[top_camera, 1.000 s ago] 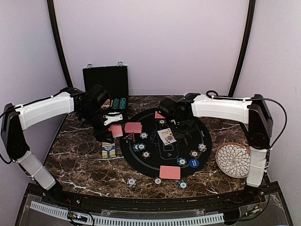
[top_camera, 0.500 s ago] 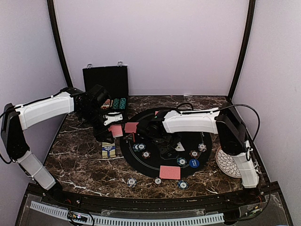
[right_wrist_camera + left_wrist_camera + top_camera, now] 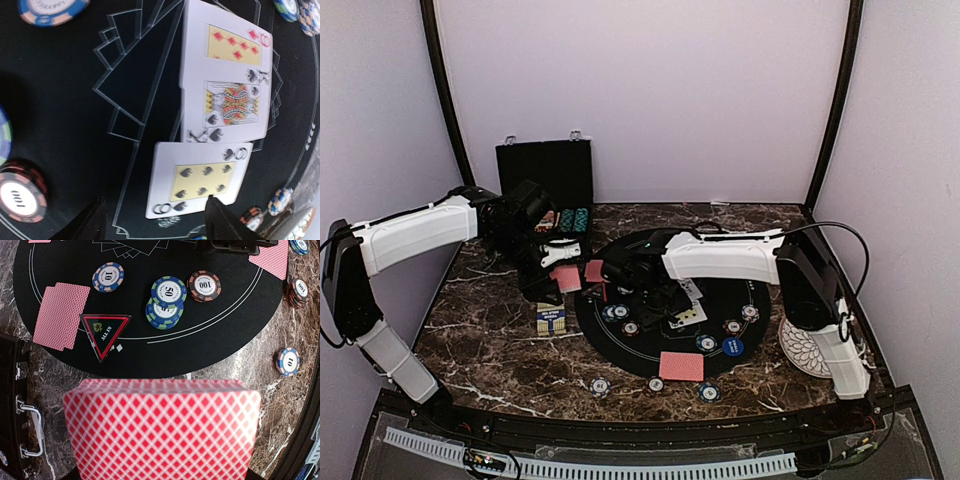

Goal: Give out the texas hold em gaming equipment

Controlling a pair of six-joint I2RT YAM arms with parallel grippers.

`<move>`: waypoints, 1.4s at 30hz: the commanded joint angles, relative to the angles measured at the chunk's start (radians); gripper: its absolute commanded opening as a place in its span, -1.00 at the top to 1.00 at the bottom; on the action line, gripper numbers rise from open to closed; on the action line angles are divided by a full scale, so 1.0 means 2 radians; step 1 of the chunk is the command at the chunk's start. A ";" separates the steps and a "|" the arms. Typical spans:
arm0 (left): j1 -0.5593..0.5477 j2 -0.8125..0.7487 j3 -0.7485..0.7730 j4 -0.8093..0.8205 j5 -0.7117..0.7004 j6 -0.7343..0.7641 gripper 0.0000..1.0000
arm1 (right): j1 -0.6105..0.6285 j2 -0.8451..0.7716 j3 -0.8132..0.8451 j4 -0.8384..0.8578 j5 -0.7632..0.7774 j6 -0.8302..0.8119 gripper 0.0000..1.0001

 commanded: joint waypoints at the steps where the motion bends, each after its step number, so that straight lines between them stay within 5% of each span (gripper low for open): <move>1: 0.000 -0.020 -0.005 -0.008 0.006 0.007 1.00 | -0.013 -0.055 -0.036 0.075 -0.078 0.004 -0.42; 9: 0.000 -0.021 -0.004 -0.010 0.004 0.007 1.00 | -0.126 -0.225 -0.237 0.278 -0.245 0.033 -0.37; 17: 0.000 -0.017 0.003 -0.013 0.006 0.006 1.00 | -0.216 -0.260 -0.366 0.401 -0.359 0.054 -0.28; 42: 0.000 -0.012 0.004 -0.014 0.006 0.009 1.00 | -0.213 -0.266 -0.486 0.491 -0.399 0.096 -0.02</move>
